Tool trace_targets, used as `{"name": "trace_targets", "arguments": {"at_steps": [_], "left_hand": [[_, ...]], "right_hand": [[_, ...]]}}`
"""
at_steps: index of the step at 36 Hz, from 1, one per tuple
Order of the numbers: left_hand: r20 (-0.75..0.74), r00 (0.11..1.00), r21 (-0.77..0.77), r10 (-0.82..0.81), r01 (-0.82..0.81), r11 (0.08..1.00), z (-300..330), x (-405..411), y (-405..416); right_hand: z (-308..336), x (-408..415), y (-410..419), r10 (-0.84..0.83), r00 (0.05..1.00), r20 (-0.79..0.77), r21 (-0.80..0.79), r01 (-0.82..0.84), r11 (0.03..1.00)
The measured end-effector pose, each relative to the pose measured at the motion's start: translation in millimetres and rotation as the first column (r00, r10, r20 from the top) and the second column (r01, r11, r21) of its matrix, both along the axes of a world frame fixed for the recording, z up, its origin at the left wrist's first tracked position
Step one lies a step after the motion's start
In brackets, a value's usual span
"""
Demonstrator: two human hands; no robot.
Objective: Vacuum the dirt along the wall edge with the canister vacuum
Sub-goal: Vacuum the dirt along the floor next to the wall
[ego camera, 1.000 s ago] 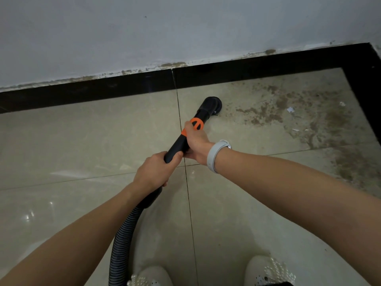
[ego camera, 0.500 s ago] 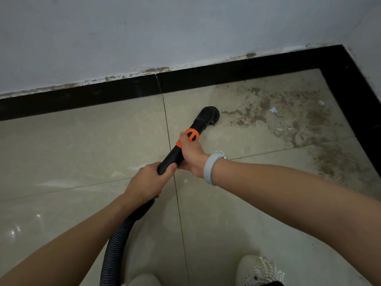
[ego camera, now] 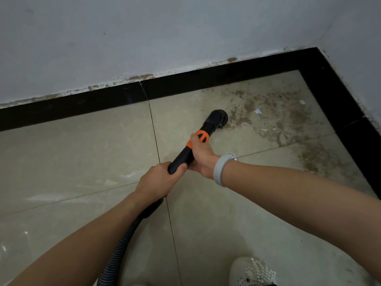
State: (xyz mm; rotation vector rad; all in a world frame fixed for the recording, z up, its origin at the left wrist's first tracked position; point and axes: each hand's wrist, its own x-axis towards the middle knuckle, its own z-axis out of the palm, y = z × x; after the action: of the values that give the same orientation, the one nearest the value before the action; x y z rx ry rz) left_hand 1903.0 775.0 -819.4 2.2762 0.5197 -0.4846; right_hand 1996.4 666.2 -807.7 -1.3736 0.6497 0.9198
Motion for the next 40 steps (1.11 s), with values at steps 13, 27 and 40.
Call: {"name": "trace_targets", "arguments": {"at_steps": [13,27,40], "left_hand": [[0.007,1.0,0.069,-0.006,0.006,0.998,5.3,-21.3,12.6],[0.003,0.999,0.141,0.036,-0.036,0.989,7.5,-54.9,26.7],[-0.003,0.992,0.073,-0.126,0.126,0.989,-0.6,-9.5,-19.9]], "right_hand": [[0.9,-17.7,5.6,0.026,0.999,-0.041,0.059,-0.024,0.998],[0.7,-45.3,24.6,0.076,0.994,-0.08,0.115,-0.067,0.991],[-7.4,-20.6,-37.7,-0.079,0.996,-0.031,0.07,0.081,0.994]]}}
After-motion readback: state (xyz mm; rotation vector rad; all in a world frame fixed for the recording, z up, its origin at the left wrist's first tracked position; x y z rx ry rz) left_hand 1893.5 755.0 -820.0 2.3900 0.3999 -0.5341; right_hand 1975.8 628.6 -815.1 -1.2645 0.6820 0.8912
